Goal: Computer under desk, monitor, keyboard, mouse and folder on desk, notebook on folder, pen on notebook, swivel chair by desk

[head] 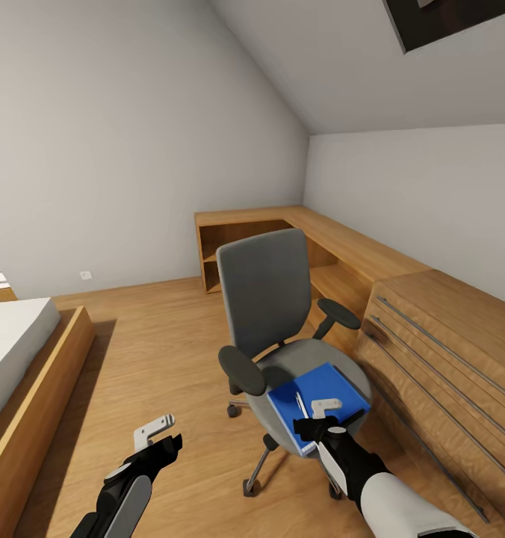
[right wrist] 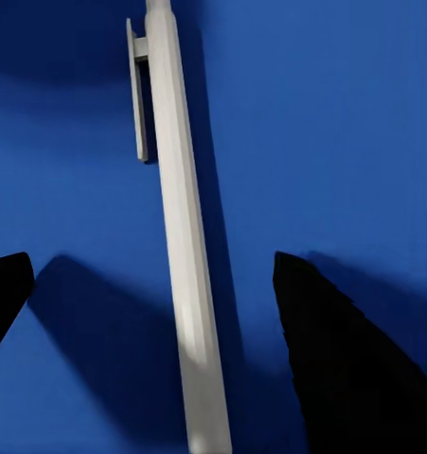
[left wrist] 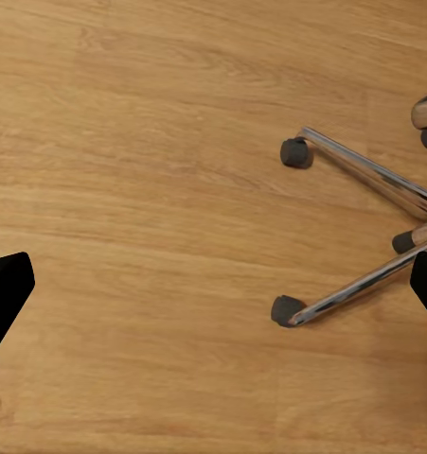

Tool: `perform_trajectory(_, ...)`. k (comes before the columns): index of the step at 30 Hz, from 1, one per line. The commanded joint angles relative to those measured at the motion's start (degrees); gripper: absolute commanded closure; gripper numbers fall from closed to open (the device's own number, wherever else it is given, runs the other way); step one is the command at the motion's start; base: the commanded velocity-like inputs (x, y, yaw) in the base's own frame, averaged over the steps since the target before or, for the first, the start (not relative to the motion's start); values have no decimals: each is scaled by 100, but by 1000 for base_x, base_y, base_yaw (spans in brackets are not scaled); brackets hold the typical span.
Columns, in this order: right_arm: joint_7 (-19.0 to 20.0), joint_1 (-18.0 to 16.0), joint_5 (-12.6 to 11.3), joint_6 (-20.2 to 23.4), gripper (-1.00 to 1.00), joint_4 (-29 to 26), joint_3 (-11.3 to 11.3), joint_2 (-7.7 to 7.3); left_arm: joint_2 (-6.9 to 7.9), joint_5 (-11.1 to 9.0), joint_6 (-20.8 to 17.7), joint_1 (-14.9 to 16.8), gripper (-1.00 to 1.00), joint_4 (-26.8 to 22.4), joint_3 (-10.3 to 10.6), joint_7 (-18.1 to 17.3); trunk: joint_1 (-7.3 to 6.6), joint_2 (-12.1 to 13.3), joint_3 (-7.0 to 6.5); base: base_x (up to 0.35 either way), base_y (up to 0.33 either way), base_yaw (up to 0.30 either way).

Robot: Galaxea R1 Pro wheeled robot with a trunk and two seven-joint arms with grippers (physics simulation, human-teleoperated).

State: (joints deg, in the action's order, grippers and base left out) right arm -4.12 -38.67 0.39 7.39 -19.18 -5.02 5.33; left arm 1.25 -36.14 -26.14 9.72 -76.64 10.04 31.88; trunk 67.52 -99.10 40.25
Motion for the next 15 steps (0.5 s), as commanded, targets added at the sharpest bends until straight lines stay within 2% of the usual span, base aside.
perform_trajectory(1,-45,0,13,43,100,-7,-43,-5,7,-51,-5,4,-100,-8,15,55,0,-2,6,0,0,0)
perform_trajectory(15,-45,0,13,43,100,-7,-43,-6,7,-51,-5,6,-100,-7,15,55,0,-2,6,0,0,0)
